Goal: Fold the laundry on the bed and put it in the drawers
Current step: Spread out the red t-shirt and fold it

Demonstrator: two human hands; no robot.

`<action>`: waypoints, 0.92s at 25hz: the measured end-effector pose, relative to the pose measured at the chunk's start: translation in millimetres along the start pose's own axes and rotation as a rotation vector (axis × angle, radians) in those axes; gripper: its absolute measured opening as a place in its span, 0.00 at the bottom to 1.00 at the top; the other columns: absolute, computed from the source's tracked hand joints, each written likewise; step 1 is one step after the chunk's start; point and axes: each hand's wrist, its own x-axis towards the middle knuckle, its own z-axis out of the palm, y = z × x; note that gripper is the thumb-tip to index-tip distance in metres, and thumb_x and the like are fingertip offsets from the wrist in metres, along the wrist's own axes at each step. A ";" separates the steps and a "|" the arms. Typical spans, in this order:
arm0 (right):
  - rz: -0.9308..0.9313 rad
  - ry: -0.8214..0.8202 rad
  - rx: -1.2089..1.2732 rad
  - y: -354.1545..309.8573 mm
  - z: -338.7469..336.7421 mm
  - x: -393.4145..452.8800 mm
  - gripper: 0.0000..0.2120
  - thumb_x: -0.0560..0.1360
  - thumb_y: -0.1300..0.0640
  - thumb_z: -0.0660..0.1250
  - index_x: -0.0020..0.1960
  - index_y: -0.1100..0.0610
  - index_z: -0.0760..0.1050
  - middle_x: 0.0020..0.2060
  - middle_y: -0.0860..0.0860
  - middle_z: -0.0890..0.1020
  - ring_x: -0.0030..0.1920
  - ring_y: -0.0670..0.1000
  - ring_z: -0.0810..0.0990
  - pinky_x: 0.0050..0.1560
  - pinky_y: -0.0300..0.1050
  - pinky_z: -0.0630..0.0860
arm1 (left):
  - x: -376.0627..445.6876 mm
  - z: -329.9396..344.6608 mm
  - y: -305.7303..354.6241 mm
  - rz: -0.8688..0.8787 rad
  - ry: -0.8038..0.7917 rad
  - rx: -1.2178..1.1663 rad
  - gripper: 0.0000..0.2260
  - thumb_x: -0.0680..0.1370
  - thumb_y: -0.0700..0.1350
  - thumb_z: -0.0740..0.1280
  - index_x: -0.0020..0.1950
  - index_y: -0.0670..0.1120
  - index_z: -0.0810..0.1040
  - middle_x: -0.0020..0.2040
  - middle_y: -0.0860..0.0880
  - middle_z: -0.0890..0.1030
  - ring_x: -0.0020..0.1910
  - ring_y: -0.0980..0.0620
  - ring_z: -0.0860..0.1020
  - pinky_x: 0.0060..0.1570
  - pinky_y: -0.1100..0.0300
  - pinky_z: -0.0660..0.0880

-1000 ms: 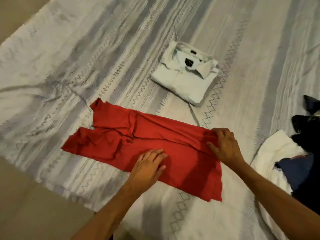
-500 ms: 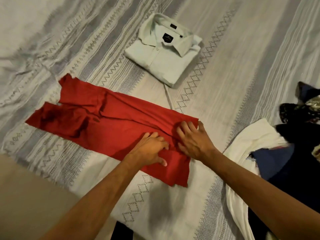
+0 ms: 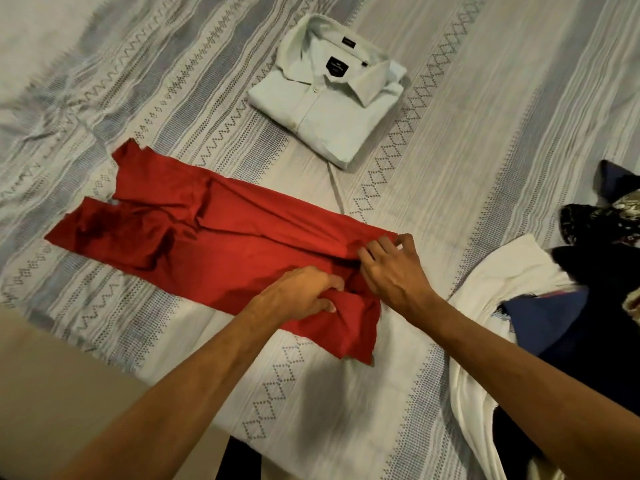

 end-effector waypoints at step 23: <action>1.061 -0.352 1.017 20.2 -10.1 42.4 0.13 0.76 0.55 0.75 0.57 0.59 0.79 0.48 0.53 0.82 0.49 0.55 0.81 0.44 0.43 0.76 | -46.3 164.0 75.3 -0.238 0.322 0.047 0.26 0.80 0.45 0.59 0.78 0.40 0.69 0.74 0.38 0.74 0.72 0.37 0.74 0.67 0.43 0.75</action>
